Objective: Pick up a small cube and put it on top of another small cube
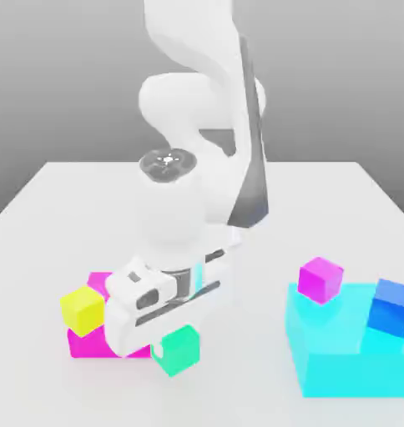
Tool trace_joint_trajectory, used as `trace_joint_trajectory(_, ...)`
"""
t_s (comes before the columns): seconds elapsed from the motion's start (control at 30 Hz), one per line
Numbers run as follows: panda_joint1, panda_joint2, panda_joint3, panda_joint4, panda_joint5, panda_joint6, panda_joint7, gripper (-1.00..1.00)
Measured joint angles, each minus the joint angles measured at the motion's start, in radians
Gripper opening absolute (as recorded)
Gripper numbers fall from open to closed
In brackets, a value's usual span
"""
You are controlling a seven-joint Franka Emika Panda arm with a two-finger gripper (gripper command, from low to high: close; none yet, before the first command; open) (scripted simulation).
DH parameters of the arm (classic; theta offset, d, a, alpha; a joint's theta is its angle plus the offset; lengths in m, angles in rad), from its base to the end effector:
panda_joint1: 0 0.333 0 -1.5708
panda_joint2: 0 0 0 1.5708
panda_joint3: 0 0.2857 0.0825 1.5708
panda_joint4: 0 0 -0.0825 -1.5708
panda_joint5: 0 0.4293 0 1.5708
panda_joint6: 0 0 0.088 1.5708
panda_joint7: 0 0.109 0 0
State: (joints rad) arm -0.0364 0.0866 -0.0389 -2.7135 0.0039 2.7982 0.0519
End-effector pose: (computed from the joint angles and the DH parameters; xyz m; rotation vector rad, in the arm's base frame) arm 0.4150 -0.0321 0.1245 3.1329 -0.2051 -0.0029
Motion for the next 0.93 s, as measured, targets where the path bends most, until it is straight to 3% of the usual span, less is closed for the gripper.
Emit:
trace_joint_trajectory(0.27, 0.139, -0.205, 0.093, -0.020, -0.045, -0.189, 0.280, -1.00)
trace_joint_trajectory(0.63, 0.334, -0.495, 0.270, -0.045, 0.122, -0.443, 0.521, -1.00)
trace_joint_trajectory(0.8, 0.344, -0.404, 0.310, -0.089, 0.136, -0.308, 0.554, -1.00)
trace_joint_trajectory(0.83, 0.342, -0.373, 0.315, -0.099, 0.133, -0.267, 0.558, 1.00)
trace_joint_trajectory(0.93, 0.342, -0.373, 0.315, -0.099, 0.133, -0.267, 0.558, 1.00)
